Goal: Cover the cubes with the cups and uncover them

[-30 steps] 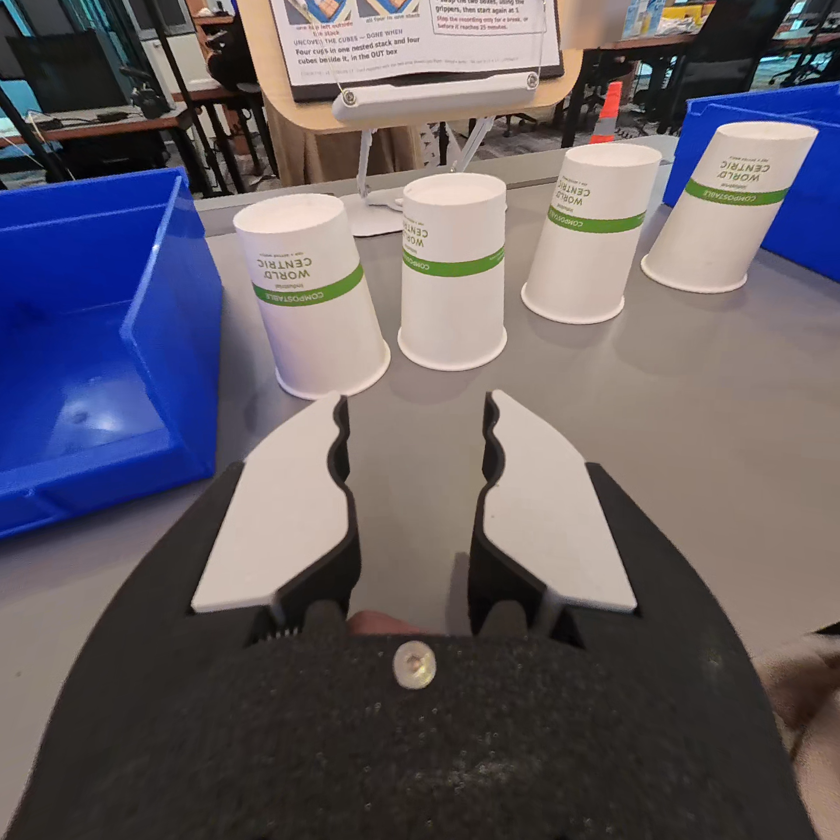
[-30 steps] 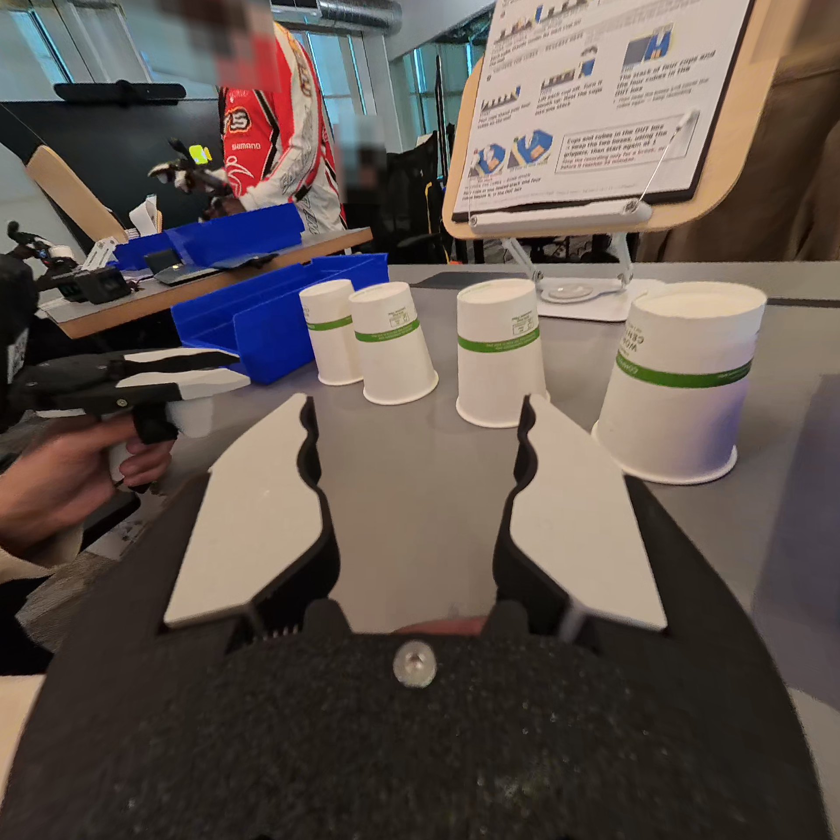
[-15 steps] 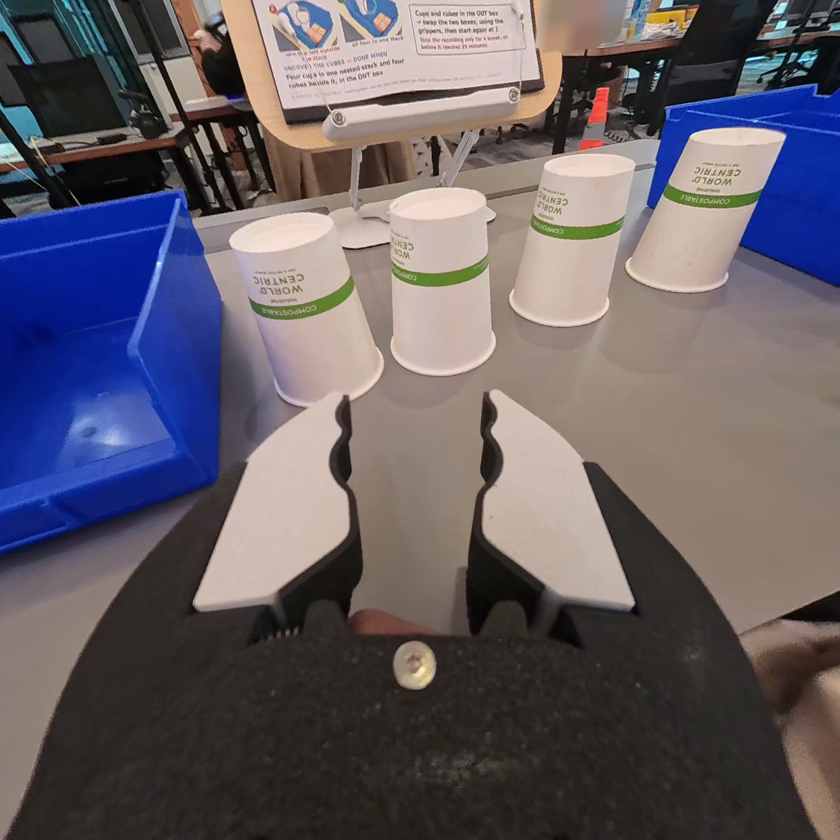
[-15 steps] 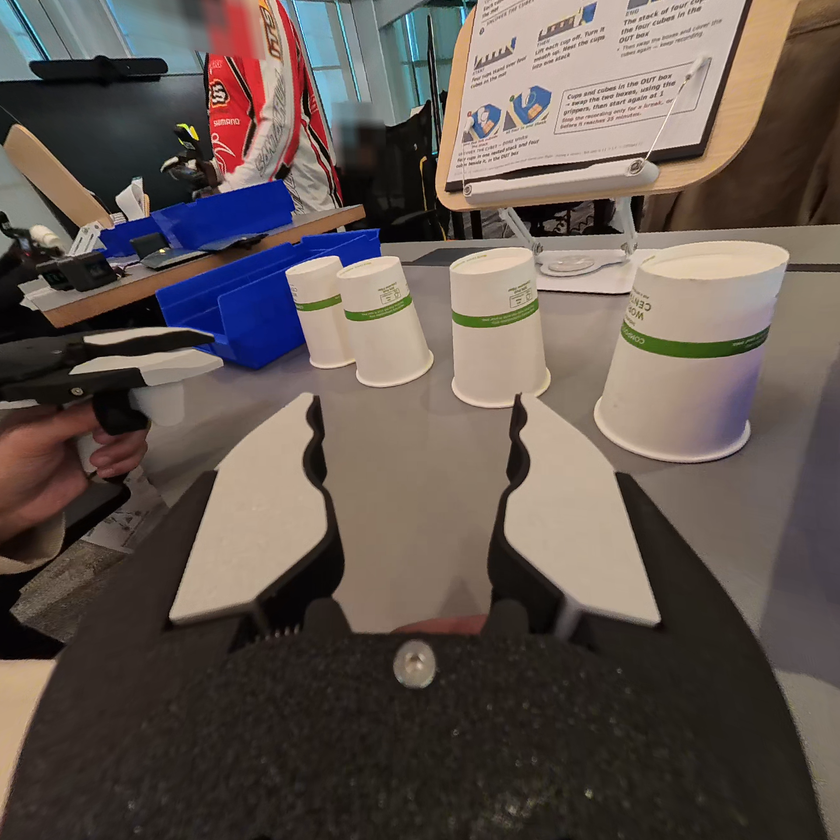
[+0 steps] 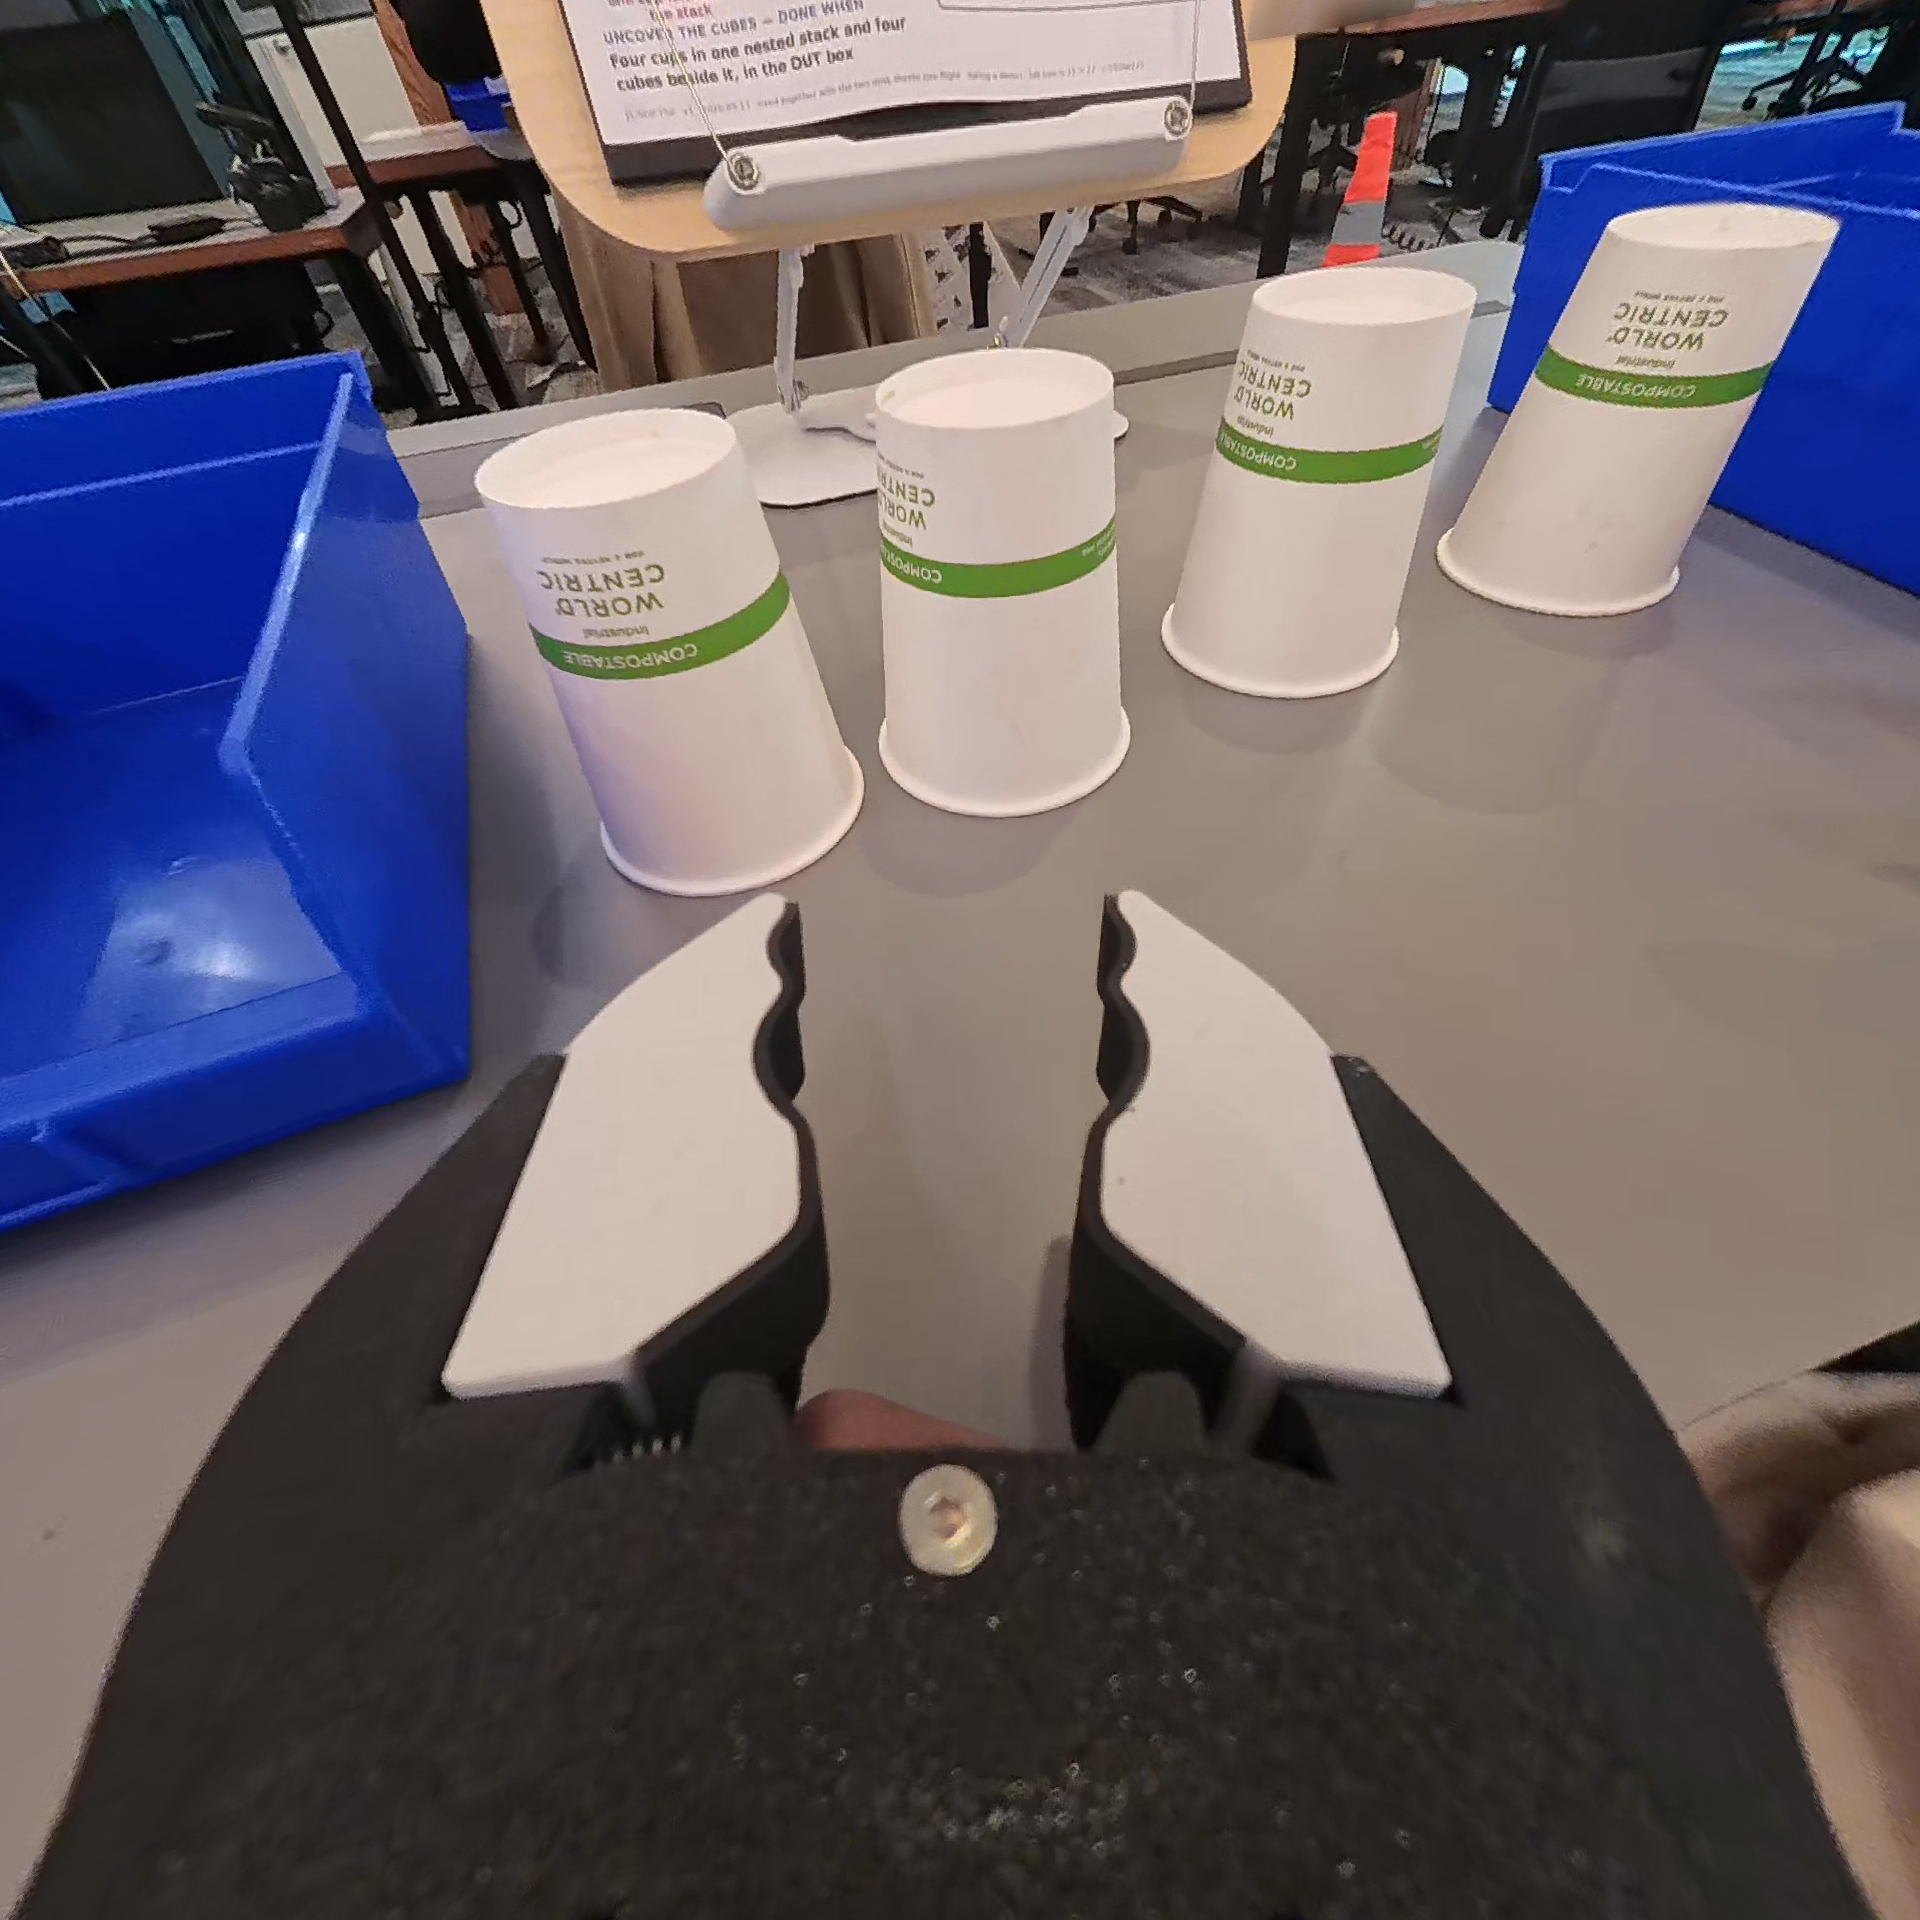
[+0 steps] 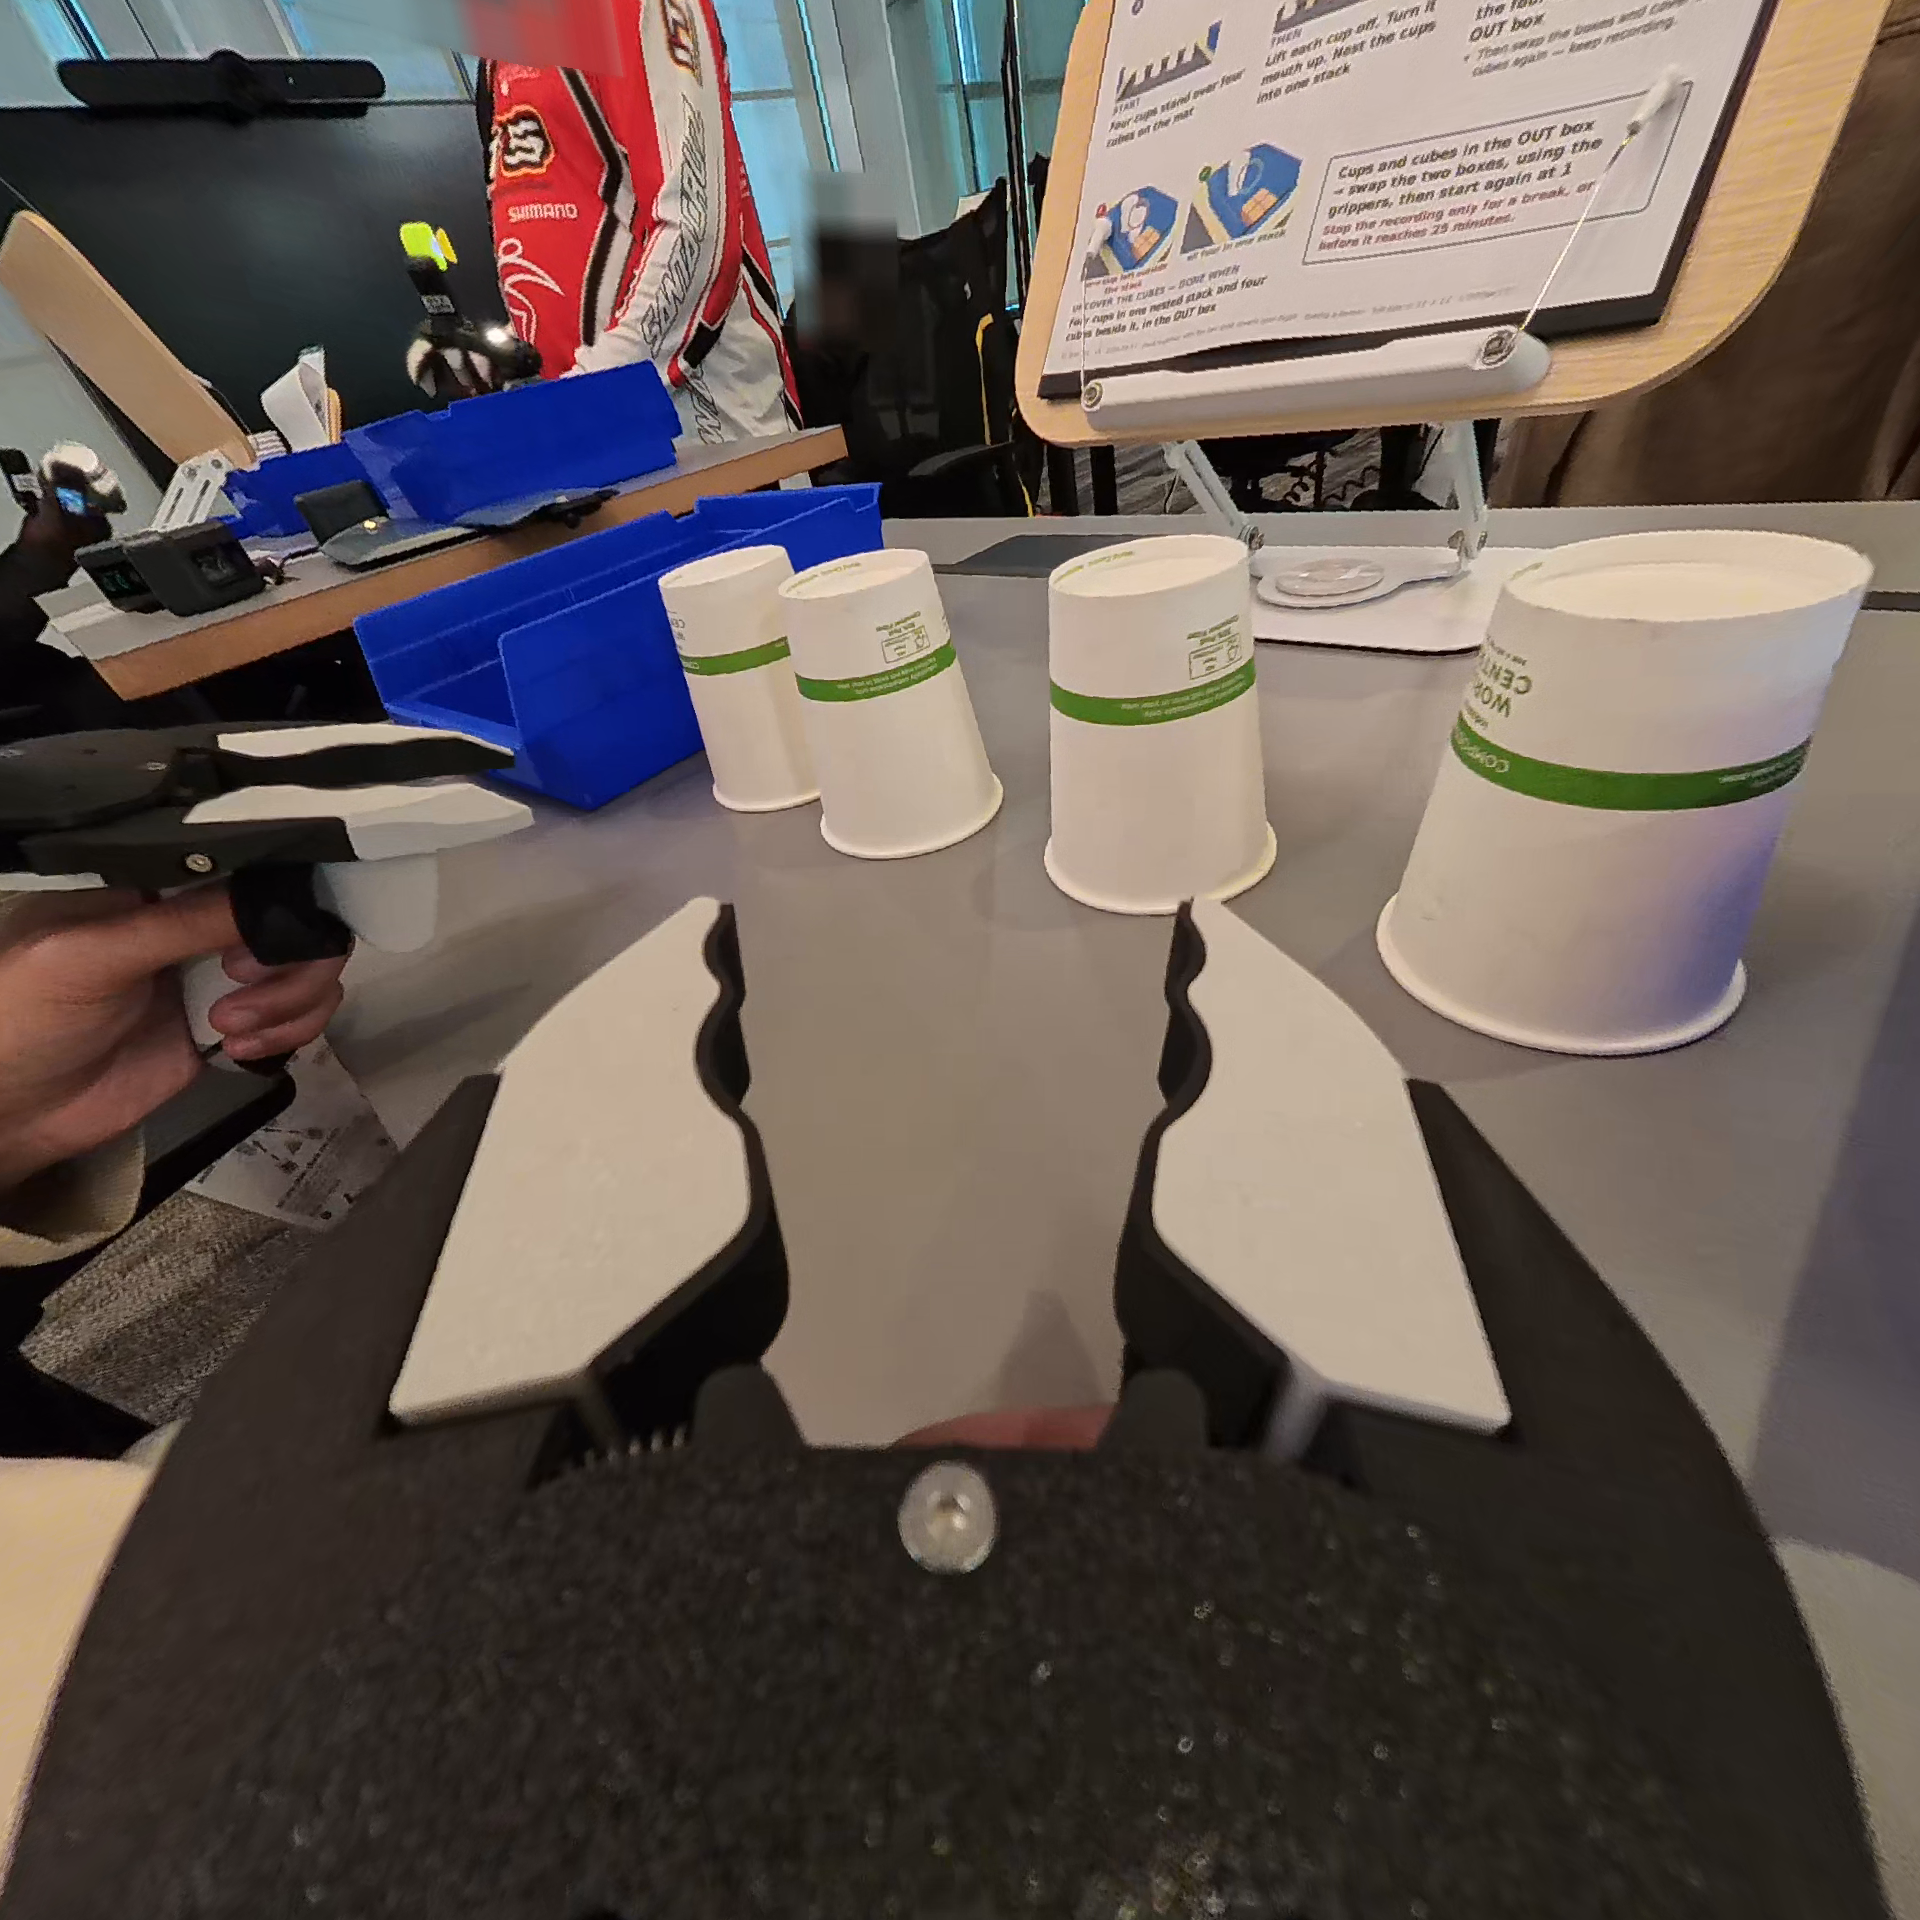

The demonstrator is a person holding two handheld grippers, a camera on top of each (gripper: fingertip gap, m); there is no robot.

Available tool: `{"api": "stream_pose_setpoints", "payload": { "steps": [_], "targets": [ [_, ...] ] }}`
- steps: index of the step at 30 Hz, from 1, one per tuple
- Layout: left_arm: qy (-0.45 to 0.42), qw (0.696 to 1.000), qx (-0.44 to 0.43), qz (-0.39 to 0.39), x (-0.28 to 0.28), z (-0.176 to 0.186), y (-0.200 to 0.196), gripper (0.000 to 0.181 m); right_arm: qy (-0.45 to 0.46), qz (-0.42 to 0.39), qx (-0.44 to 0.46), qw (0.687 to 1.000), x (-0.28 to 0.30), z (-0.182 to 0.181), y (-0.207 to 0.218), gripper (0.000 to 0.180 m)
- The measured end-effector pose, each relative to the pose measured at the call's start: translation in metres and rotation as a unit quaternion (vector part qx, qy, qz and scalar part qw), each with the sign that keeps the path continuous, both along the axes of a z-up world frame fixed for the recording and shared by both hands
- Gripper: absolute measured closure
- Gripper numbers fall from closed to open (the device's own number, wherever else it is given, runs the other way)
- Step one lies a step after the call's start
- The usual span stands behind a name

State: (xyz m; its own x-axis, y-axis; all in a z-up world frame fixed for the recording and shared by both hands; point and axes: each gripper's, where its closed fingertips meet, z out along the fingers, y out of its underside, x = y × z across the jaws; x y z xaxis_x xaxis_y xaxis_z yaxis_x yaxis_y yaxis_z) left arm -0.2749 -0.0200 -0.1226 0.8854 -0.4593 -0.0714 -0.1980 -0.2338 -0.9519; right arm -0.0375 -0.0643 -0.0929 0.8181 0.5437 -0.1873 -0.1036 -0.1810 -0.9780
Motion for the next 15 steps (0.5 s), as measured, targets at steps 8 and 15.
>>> {"api": "stream_pose_setpoints", "payload": {
  "steps": [8,15],
  "targets": [
    [0.012,1.0,-0.01,-0.013,0.006,-0.002,-0.004,0.127,-0.089,0.024,-0.078,0.993,0.01,-0.012,0.013,0.096],
    [0.039,0.999,0.007,-0.032,0.014,0.002,-0.012,0.127,-0.371,0.081,-0.171,0.909,0.071,0.04,0.086,0.095]
  ]
}}
